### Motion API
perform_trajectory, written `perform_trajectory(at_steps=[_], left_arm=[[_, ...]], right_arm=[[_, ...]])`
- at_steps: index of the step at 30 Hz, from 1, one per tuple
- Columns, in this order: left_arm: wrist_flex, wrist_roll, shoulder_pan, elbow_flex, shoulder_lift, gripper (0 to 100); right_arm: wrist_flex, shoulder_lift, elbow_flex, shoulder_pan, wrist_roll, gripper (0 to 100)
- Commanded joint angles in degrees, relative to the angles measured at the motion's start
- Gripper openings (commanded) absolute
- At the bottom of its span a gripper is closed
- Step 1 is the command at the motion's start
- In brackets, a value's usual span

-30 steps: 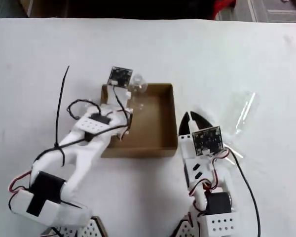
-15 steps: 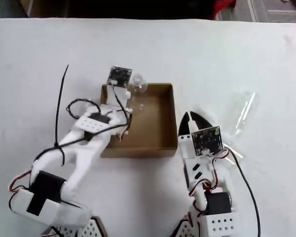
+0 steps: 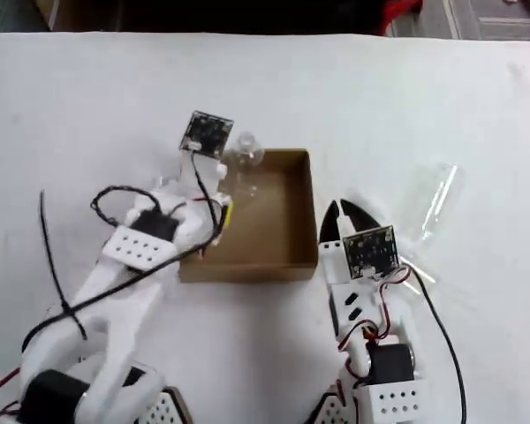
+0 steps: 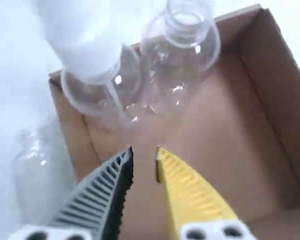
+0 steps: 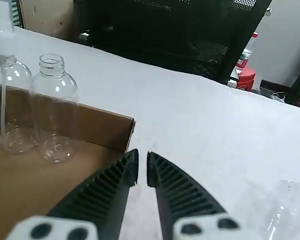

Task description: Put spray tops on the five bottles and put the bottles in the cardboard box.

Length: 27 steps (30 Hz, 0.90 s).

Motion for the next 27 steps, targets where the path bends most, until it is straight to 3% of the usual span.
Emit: perform_trajectory(at_steps=[1, 4, 8, 14, 20, 27], left_arm=[[11.16, -0.62, -3.21, -1.76, -7.96, 14], [20.04, -1.58, -9.45, -5.36, -12.00, 16], [30.07, -10.55, -20.44, -11.16, -16.75, 16], [33.41, -15.82, -32.92, -12.92, -20.09, 16], [31.21, -3.96, -32.92, -8.79, -20.00, 16], [15.21, 6.33, -28.44, 3.78, -20.00, 16]], right_arm=[[-0.84, -0.31, 0.53, -0.40, 0.70, 1.7], [-0.84, -0.31, 0.53, -0.40, 0.70, 1.7], [-0.75, -0.22, 0.53, -0.40, 0.70, 1.7], [-1.01, -0.22, 0.53, -0.22, 0.70, 1.7], [-0.84, -0.22, 0.53, -0.48, 0.70, 1.7], [0.40, -0.22, -2.29, -0.04, 0.70, 1.7]])
